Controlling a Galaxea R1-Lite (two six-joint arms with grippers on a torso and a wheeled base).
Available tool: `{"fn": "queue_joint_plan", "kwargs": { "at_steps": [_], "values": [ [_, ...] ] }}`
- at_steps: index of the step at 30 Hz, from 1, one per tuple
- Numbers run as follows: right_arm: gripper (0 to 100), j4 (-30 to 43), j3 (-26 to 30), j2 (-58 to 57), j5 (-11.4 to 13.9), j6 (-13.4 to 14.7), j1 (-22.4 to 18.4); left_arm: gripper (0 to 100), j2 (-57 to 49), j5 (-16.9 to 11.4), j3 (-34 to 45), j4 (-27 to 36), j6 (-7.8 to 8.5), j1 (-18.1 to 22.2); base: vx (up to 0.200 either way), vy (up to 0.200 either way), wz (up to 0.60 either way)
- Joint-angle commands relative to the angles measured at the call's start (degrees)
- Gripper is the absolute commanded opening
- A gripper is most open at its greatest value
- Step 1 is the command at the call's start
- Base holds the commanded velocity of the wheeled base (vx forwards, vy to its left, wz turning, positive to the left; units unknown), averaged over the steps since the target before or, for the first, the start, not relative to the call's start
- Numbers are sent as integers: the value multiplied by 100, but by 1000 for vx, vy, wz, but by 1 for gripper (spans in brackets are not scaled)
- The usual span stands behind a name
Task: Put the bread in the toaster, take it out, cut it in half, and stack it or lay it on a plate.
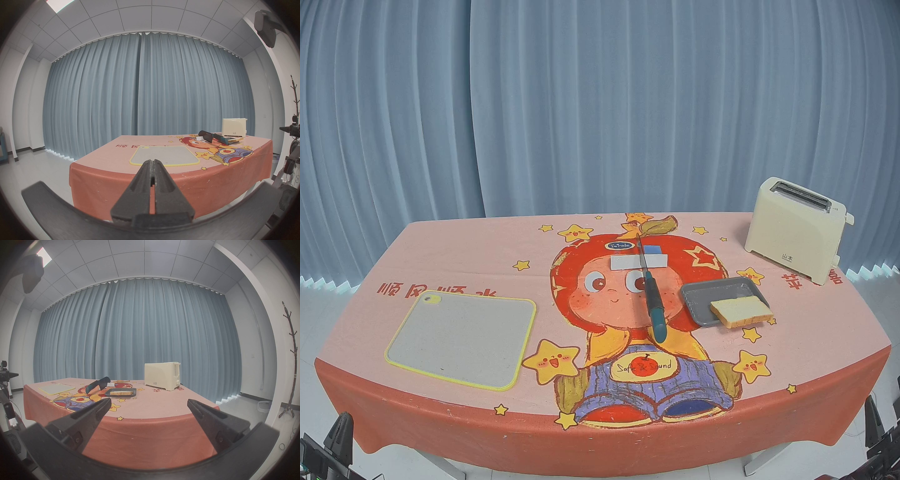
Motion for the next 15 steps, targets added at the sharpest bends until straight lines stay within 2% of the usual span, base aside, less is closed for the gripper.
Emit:
{"fn": "queue_joint_plan", "kwargs": {
  "at_steps": [1,3,7,13,15],
  "values": [
    [100,-17,101,-93,-17,2,0,0,9,-2,101,-1,0,2,0,0,0],
    [100,-87,101,-93,-70,46,0,0,9,-2,101,-1,0,2,0,0,0],
    [100,-913,101,-93,-70,2,0,0,9,-2,101,-1,0,2,0,0,0],
    [100,-869,101,-93,-35,11,0,0,9,-2,101,-1,0,2,0,0,0],
    [100,-860,22,-93,44,19,0,0,9,-2,101,-1,0,2,0,0,0]
  ]
}}
